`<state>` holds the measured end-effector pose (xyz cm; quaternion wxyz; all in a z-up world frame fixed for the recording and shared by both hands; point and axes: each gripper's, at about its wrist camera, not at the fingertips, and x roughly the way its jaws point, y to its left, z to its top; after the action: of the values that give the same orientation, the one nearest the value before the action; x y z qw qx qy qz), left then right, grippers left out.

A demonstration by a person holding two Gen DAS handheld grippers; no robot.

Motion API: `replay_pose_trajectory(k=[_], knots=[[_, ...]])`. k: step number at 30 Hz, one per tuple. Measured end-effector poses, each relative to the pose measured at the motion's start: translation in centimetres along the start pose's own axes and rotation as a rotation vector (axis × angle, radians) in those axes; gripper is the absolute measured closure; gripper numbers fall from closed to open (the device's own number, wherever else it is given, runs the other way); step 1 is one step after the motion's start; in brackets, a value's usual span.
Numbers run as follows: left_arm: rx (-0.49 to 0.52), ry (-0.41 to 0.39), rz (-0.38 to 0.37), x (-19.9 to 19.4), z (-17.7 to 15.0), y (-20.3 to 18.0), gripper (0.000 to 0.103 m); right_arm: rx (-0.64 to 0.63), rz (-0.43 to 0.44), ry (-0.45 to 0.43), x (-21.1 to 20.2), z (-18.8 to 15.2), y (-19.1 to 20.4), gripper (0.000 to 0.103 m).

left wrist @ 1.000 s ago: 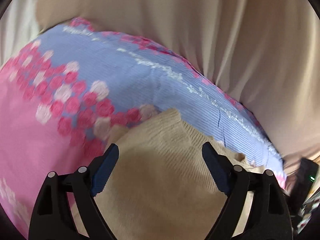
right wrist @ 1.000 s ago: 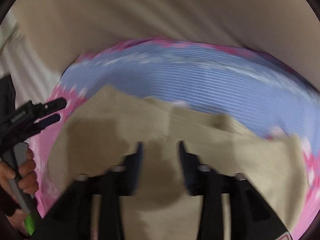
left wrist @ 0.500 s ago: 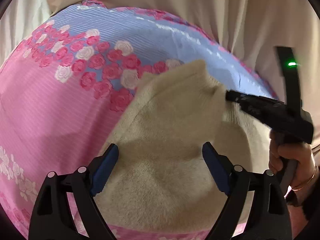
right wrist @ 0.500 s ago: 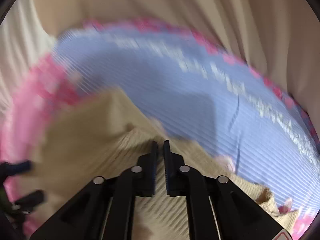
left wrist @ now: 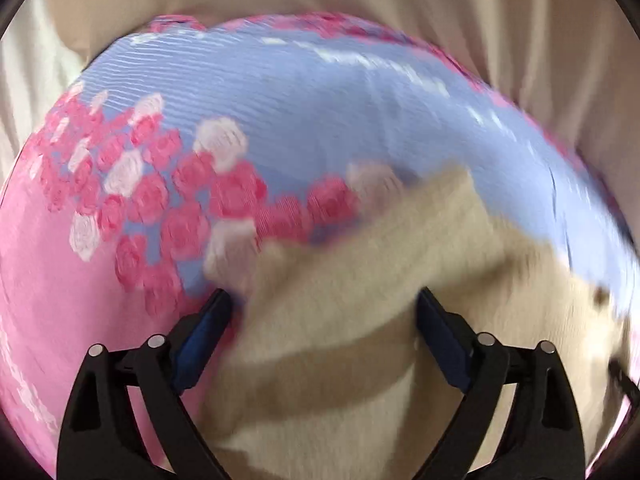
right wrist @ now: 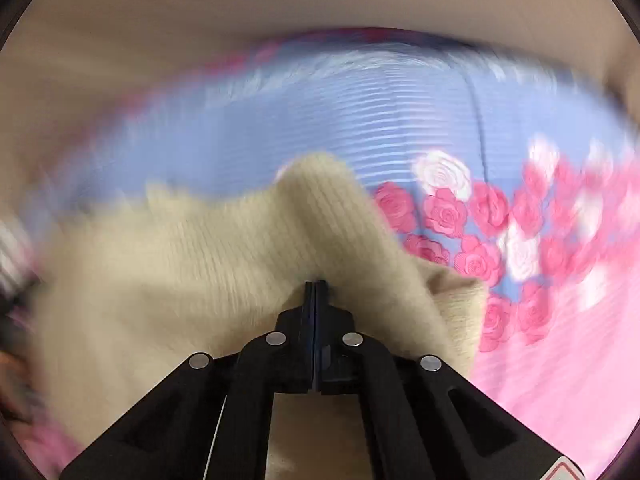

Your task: Fold small clothes

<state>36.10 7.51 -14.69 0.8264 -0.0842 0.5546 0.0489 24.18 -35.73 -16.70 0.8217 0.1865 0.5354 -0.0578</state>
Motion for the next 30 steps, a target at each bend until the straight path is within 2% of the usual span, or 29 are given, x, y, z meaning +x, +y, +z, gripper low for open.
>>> replay_pose_trajectory(k=[2, 5, 6, 7, 8, 10, 11, 12, 14, 16, 18, 20, 22, 25, 27, 30], knots=[[0.022, 0.004, 0.008, 0.2, 0.8, -0.4, 0.013, 0.065, -0.13, -0.065, -1.6, 0.5, -1.0, 0.103], [0.022, -0.047, -0.012, -1.1, 1.1, -0.1, 0.013, 0.047, -0.067, -0.08, -2.4, 0.5, 0.1, 0.102], [0.013, -0.068, -0.009, -1.7, 1.0, 0.2, 0.014, -0.004, -0.102, -0.071, -1.8, 0.2, 0.5, 0.103], [0.002, -0.086, 0.001, -2.2, 1.1, 0.6, 0.014, -0.062, -0.178, -0.031, -0.4, -0.1, 0.9, 0.103], [-0.002, -0.091, 0.012, -2.5, 1.0, 0.8, 0.013, -0.066, -0.195, -0.023, 0.1, -0.2, 0.9, 0.103], [-0.021, -0.088, 0.039, -3.1, 1.3, 2.1, 0.014, -0.025, -0.186, -0.064, -1.5, -0.3, 1.3, 0.103], [-0.039, -0.095, 0.039, -3.7, 1.2, 3.1, 0.014, -0.018, -0.197, -0.096, -3.1, -0.6, 1.7, 0.098], [-0.07, -0.107, 0.016, -4.8, 1.0, 4.7, 0.014, -0.015, -0.199, -0.115, -4.1, -1.2, 1.6, 0.086], [-0.127, -0.109, -0.049, -6.6, -0.2, 7.5, 0.014, -0.009, -0.179, -0.135, -6.7, -2.8, 1.6, 0.074], [-0.157, -0.087, -0.107, -7.6, -2.1, 9.3, 0.013, -0.009, -0.179, -0.128, -8.2, -5.2, 0.0, 0.07], [-0.157, -0.039, -0.156, -8.2, -4.9, 10.6, 0.012, 0.014, -0.187, -0.1, -9.4, -7.9, -1.6, 0.061], [-0.16, 0.017, -0.175, -8.1, -8.0, 11.3, 0.011, 0.075, -0.151, -0.058, -9.9, -11.3, -3.2, 0.054], [-0.215, 0.055, -0.196, -7.7, -11.0, 12.1, 0.011, 0.173, -0.082, -0.016, -10.0, -14.3, -4.9, 0.051], [-0.335, 0.118, -0.281, -6.7, -13.0, 12.8, 0.01, 0.318, 0.037, 0.013, -9.3, -17.3, -6.6, 0.049], [-0.382, 0.08, -0.305, -6.9, -13.1, 12.7, 0.009, 0.36, 0.084, 0.017, -8.8, -18.4, -6.6, 0.048], [-0.448, 0.09, -0.345, -6.6, -12.9, 12.4, 0.006, 0.419, 0.16, 0.005, -8.0, -18.6, -5.7, 0.046]])
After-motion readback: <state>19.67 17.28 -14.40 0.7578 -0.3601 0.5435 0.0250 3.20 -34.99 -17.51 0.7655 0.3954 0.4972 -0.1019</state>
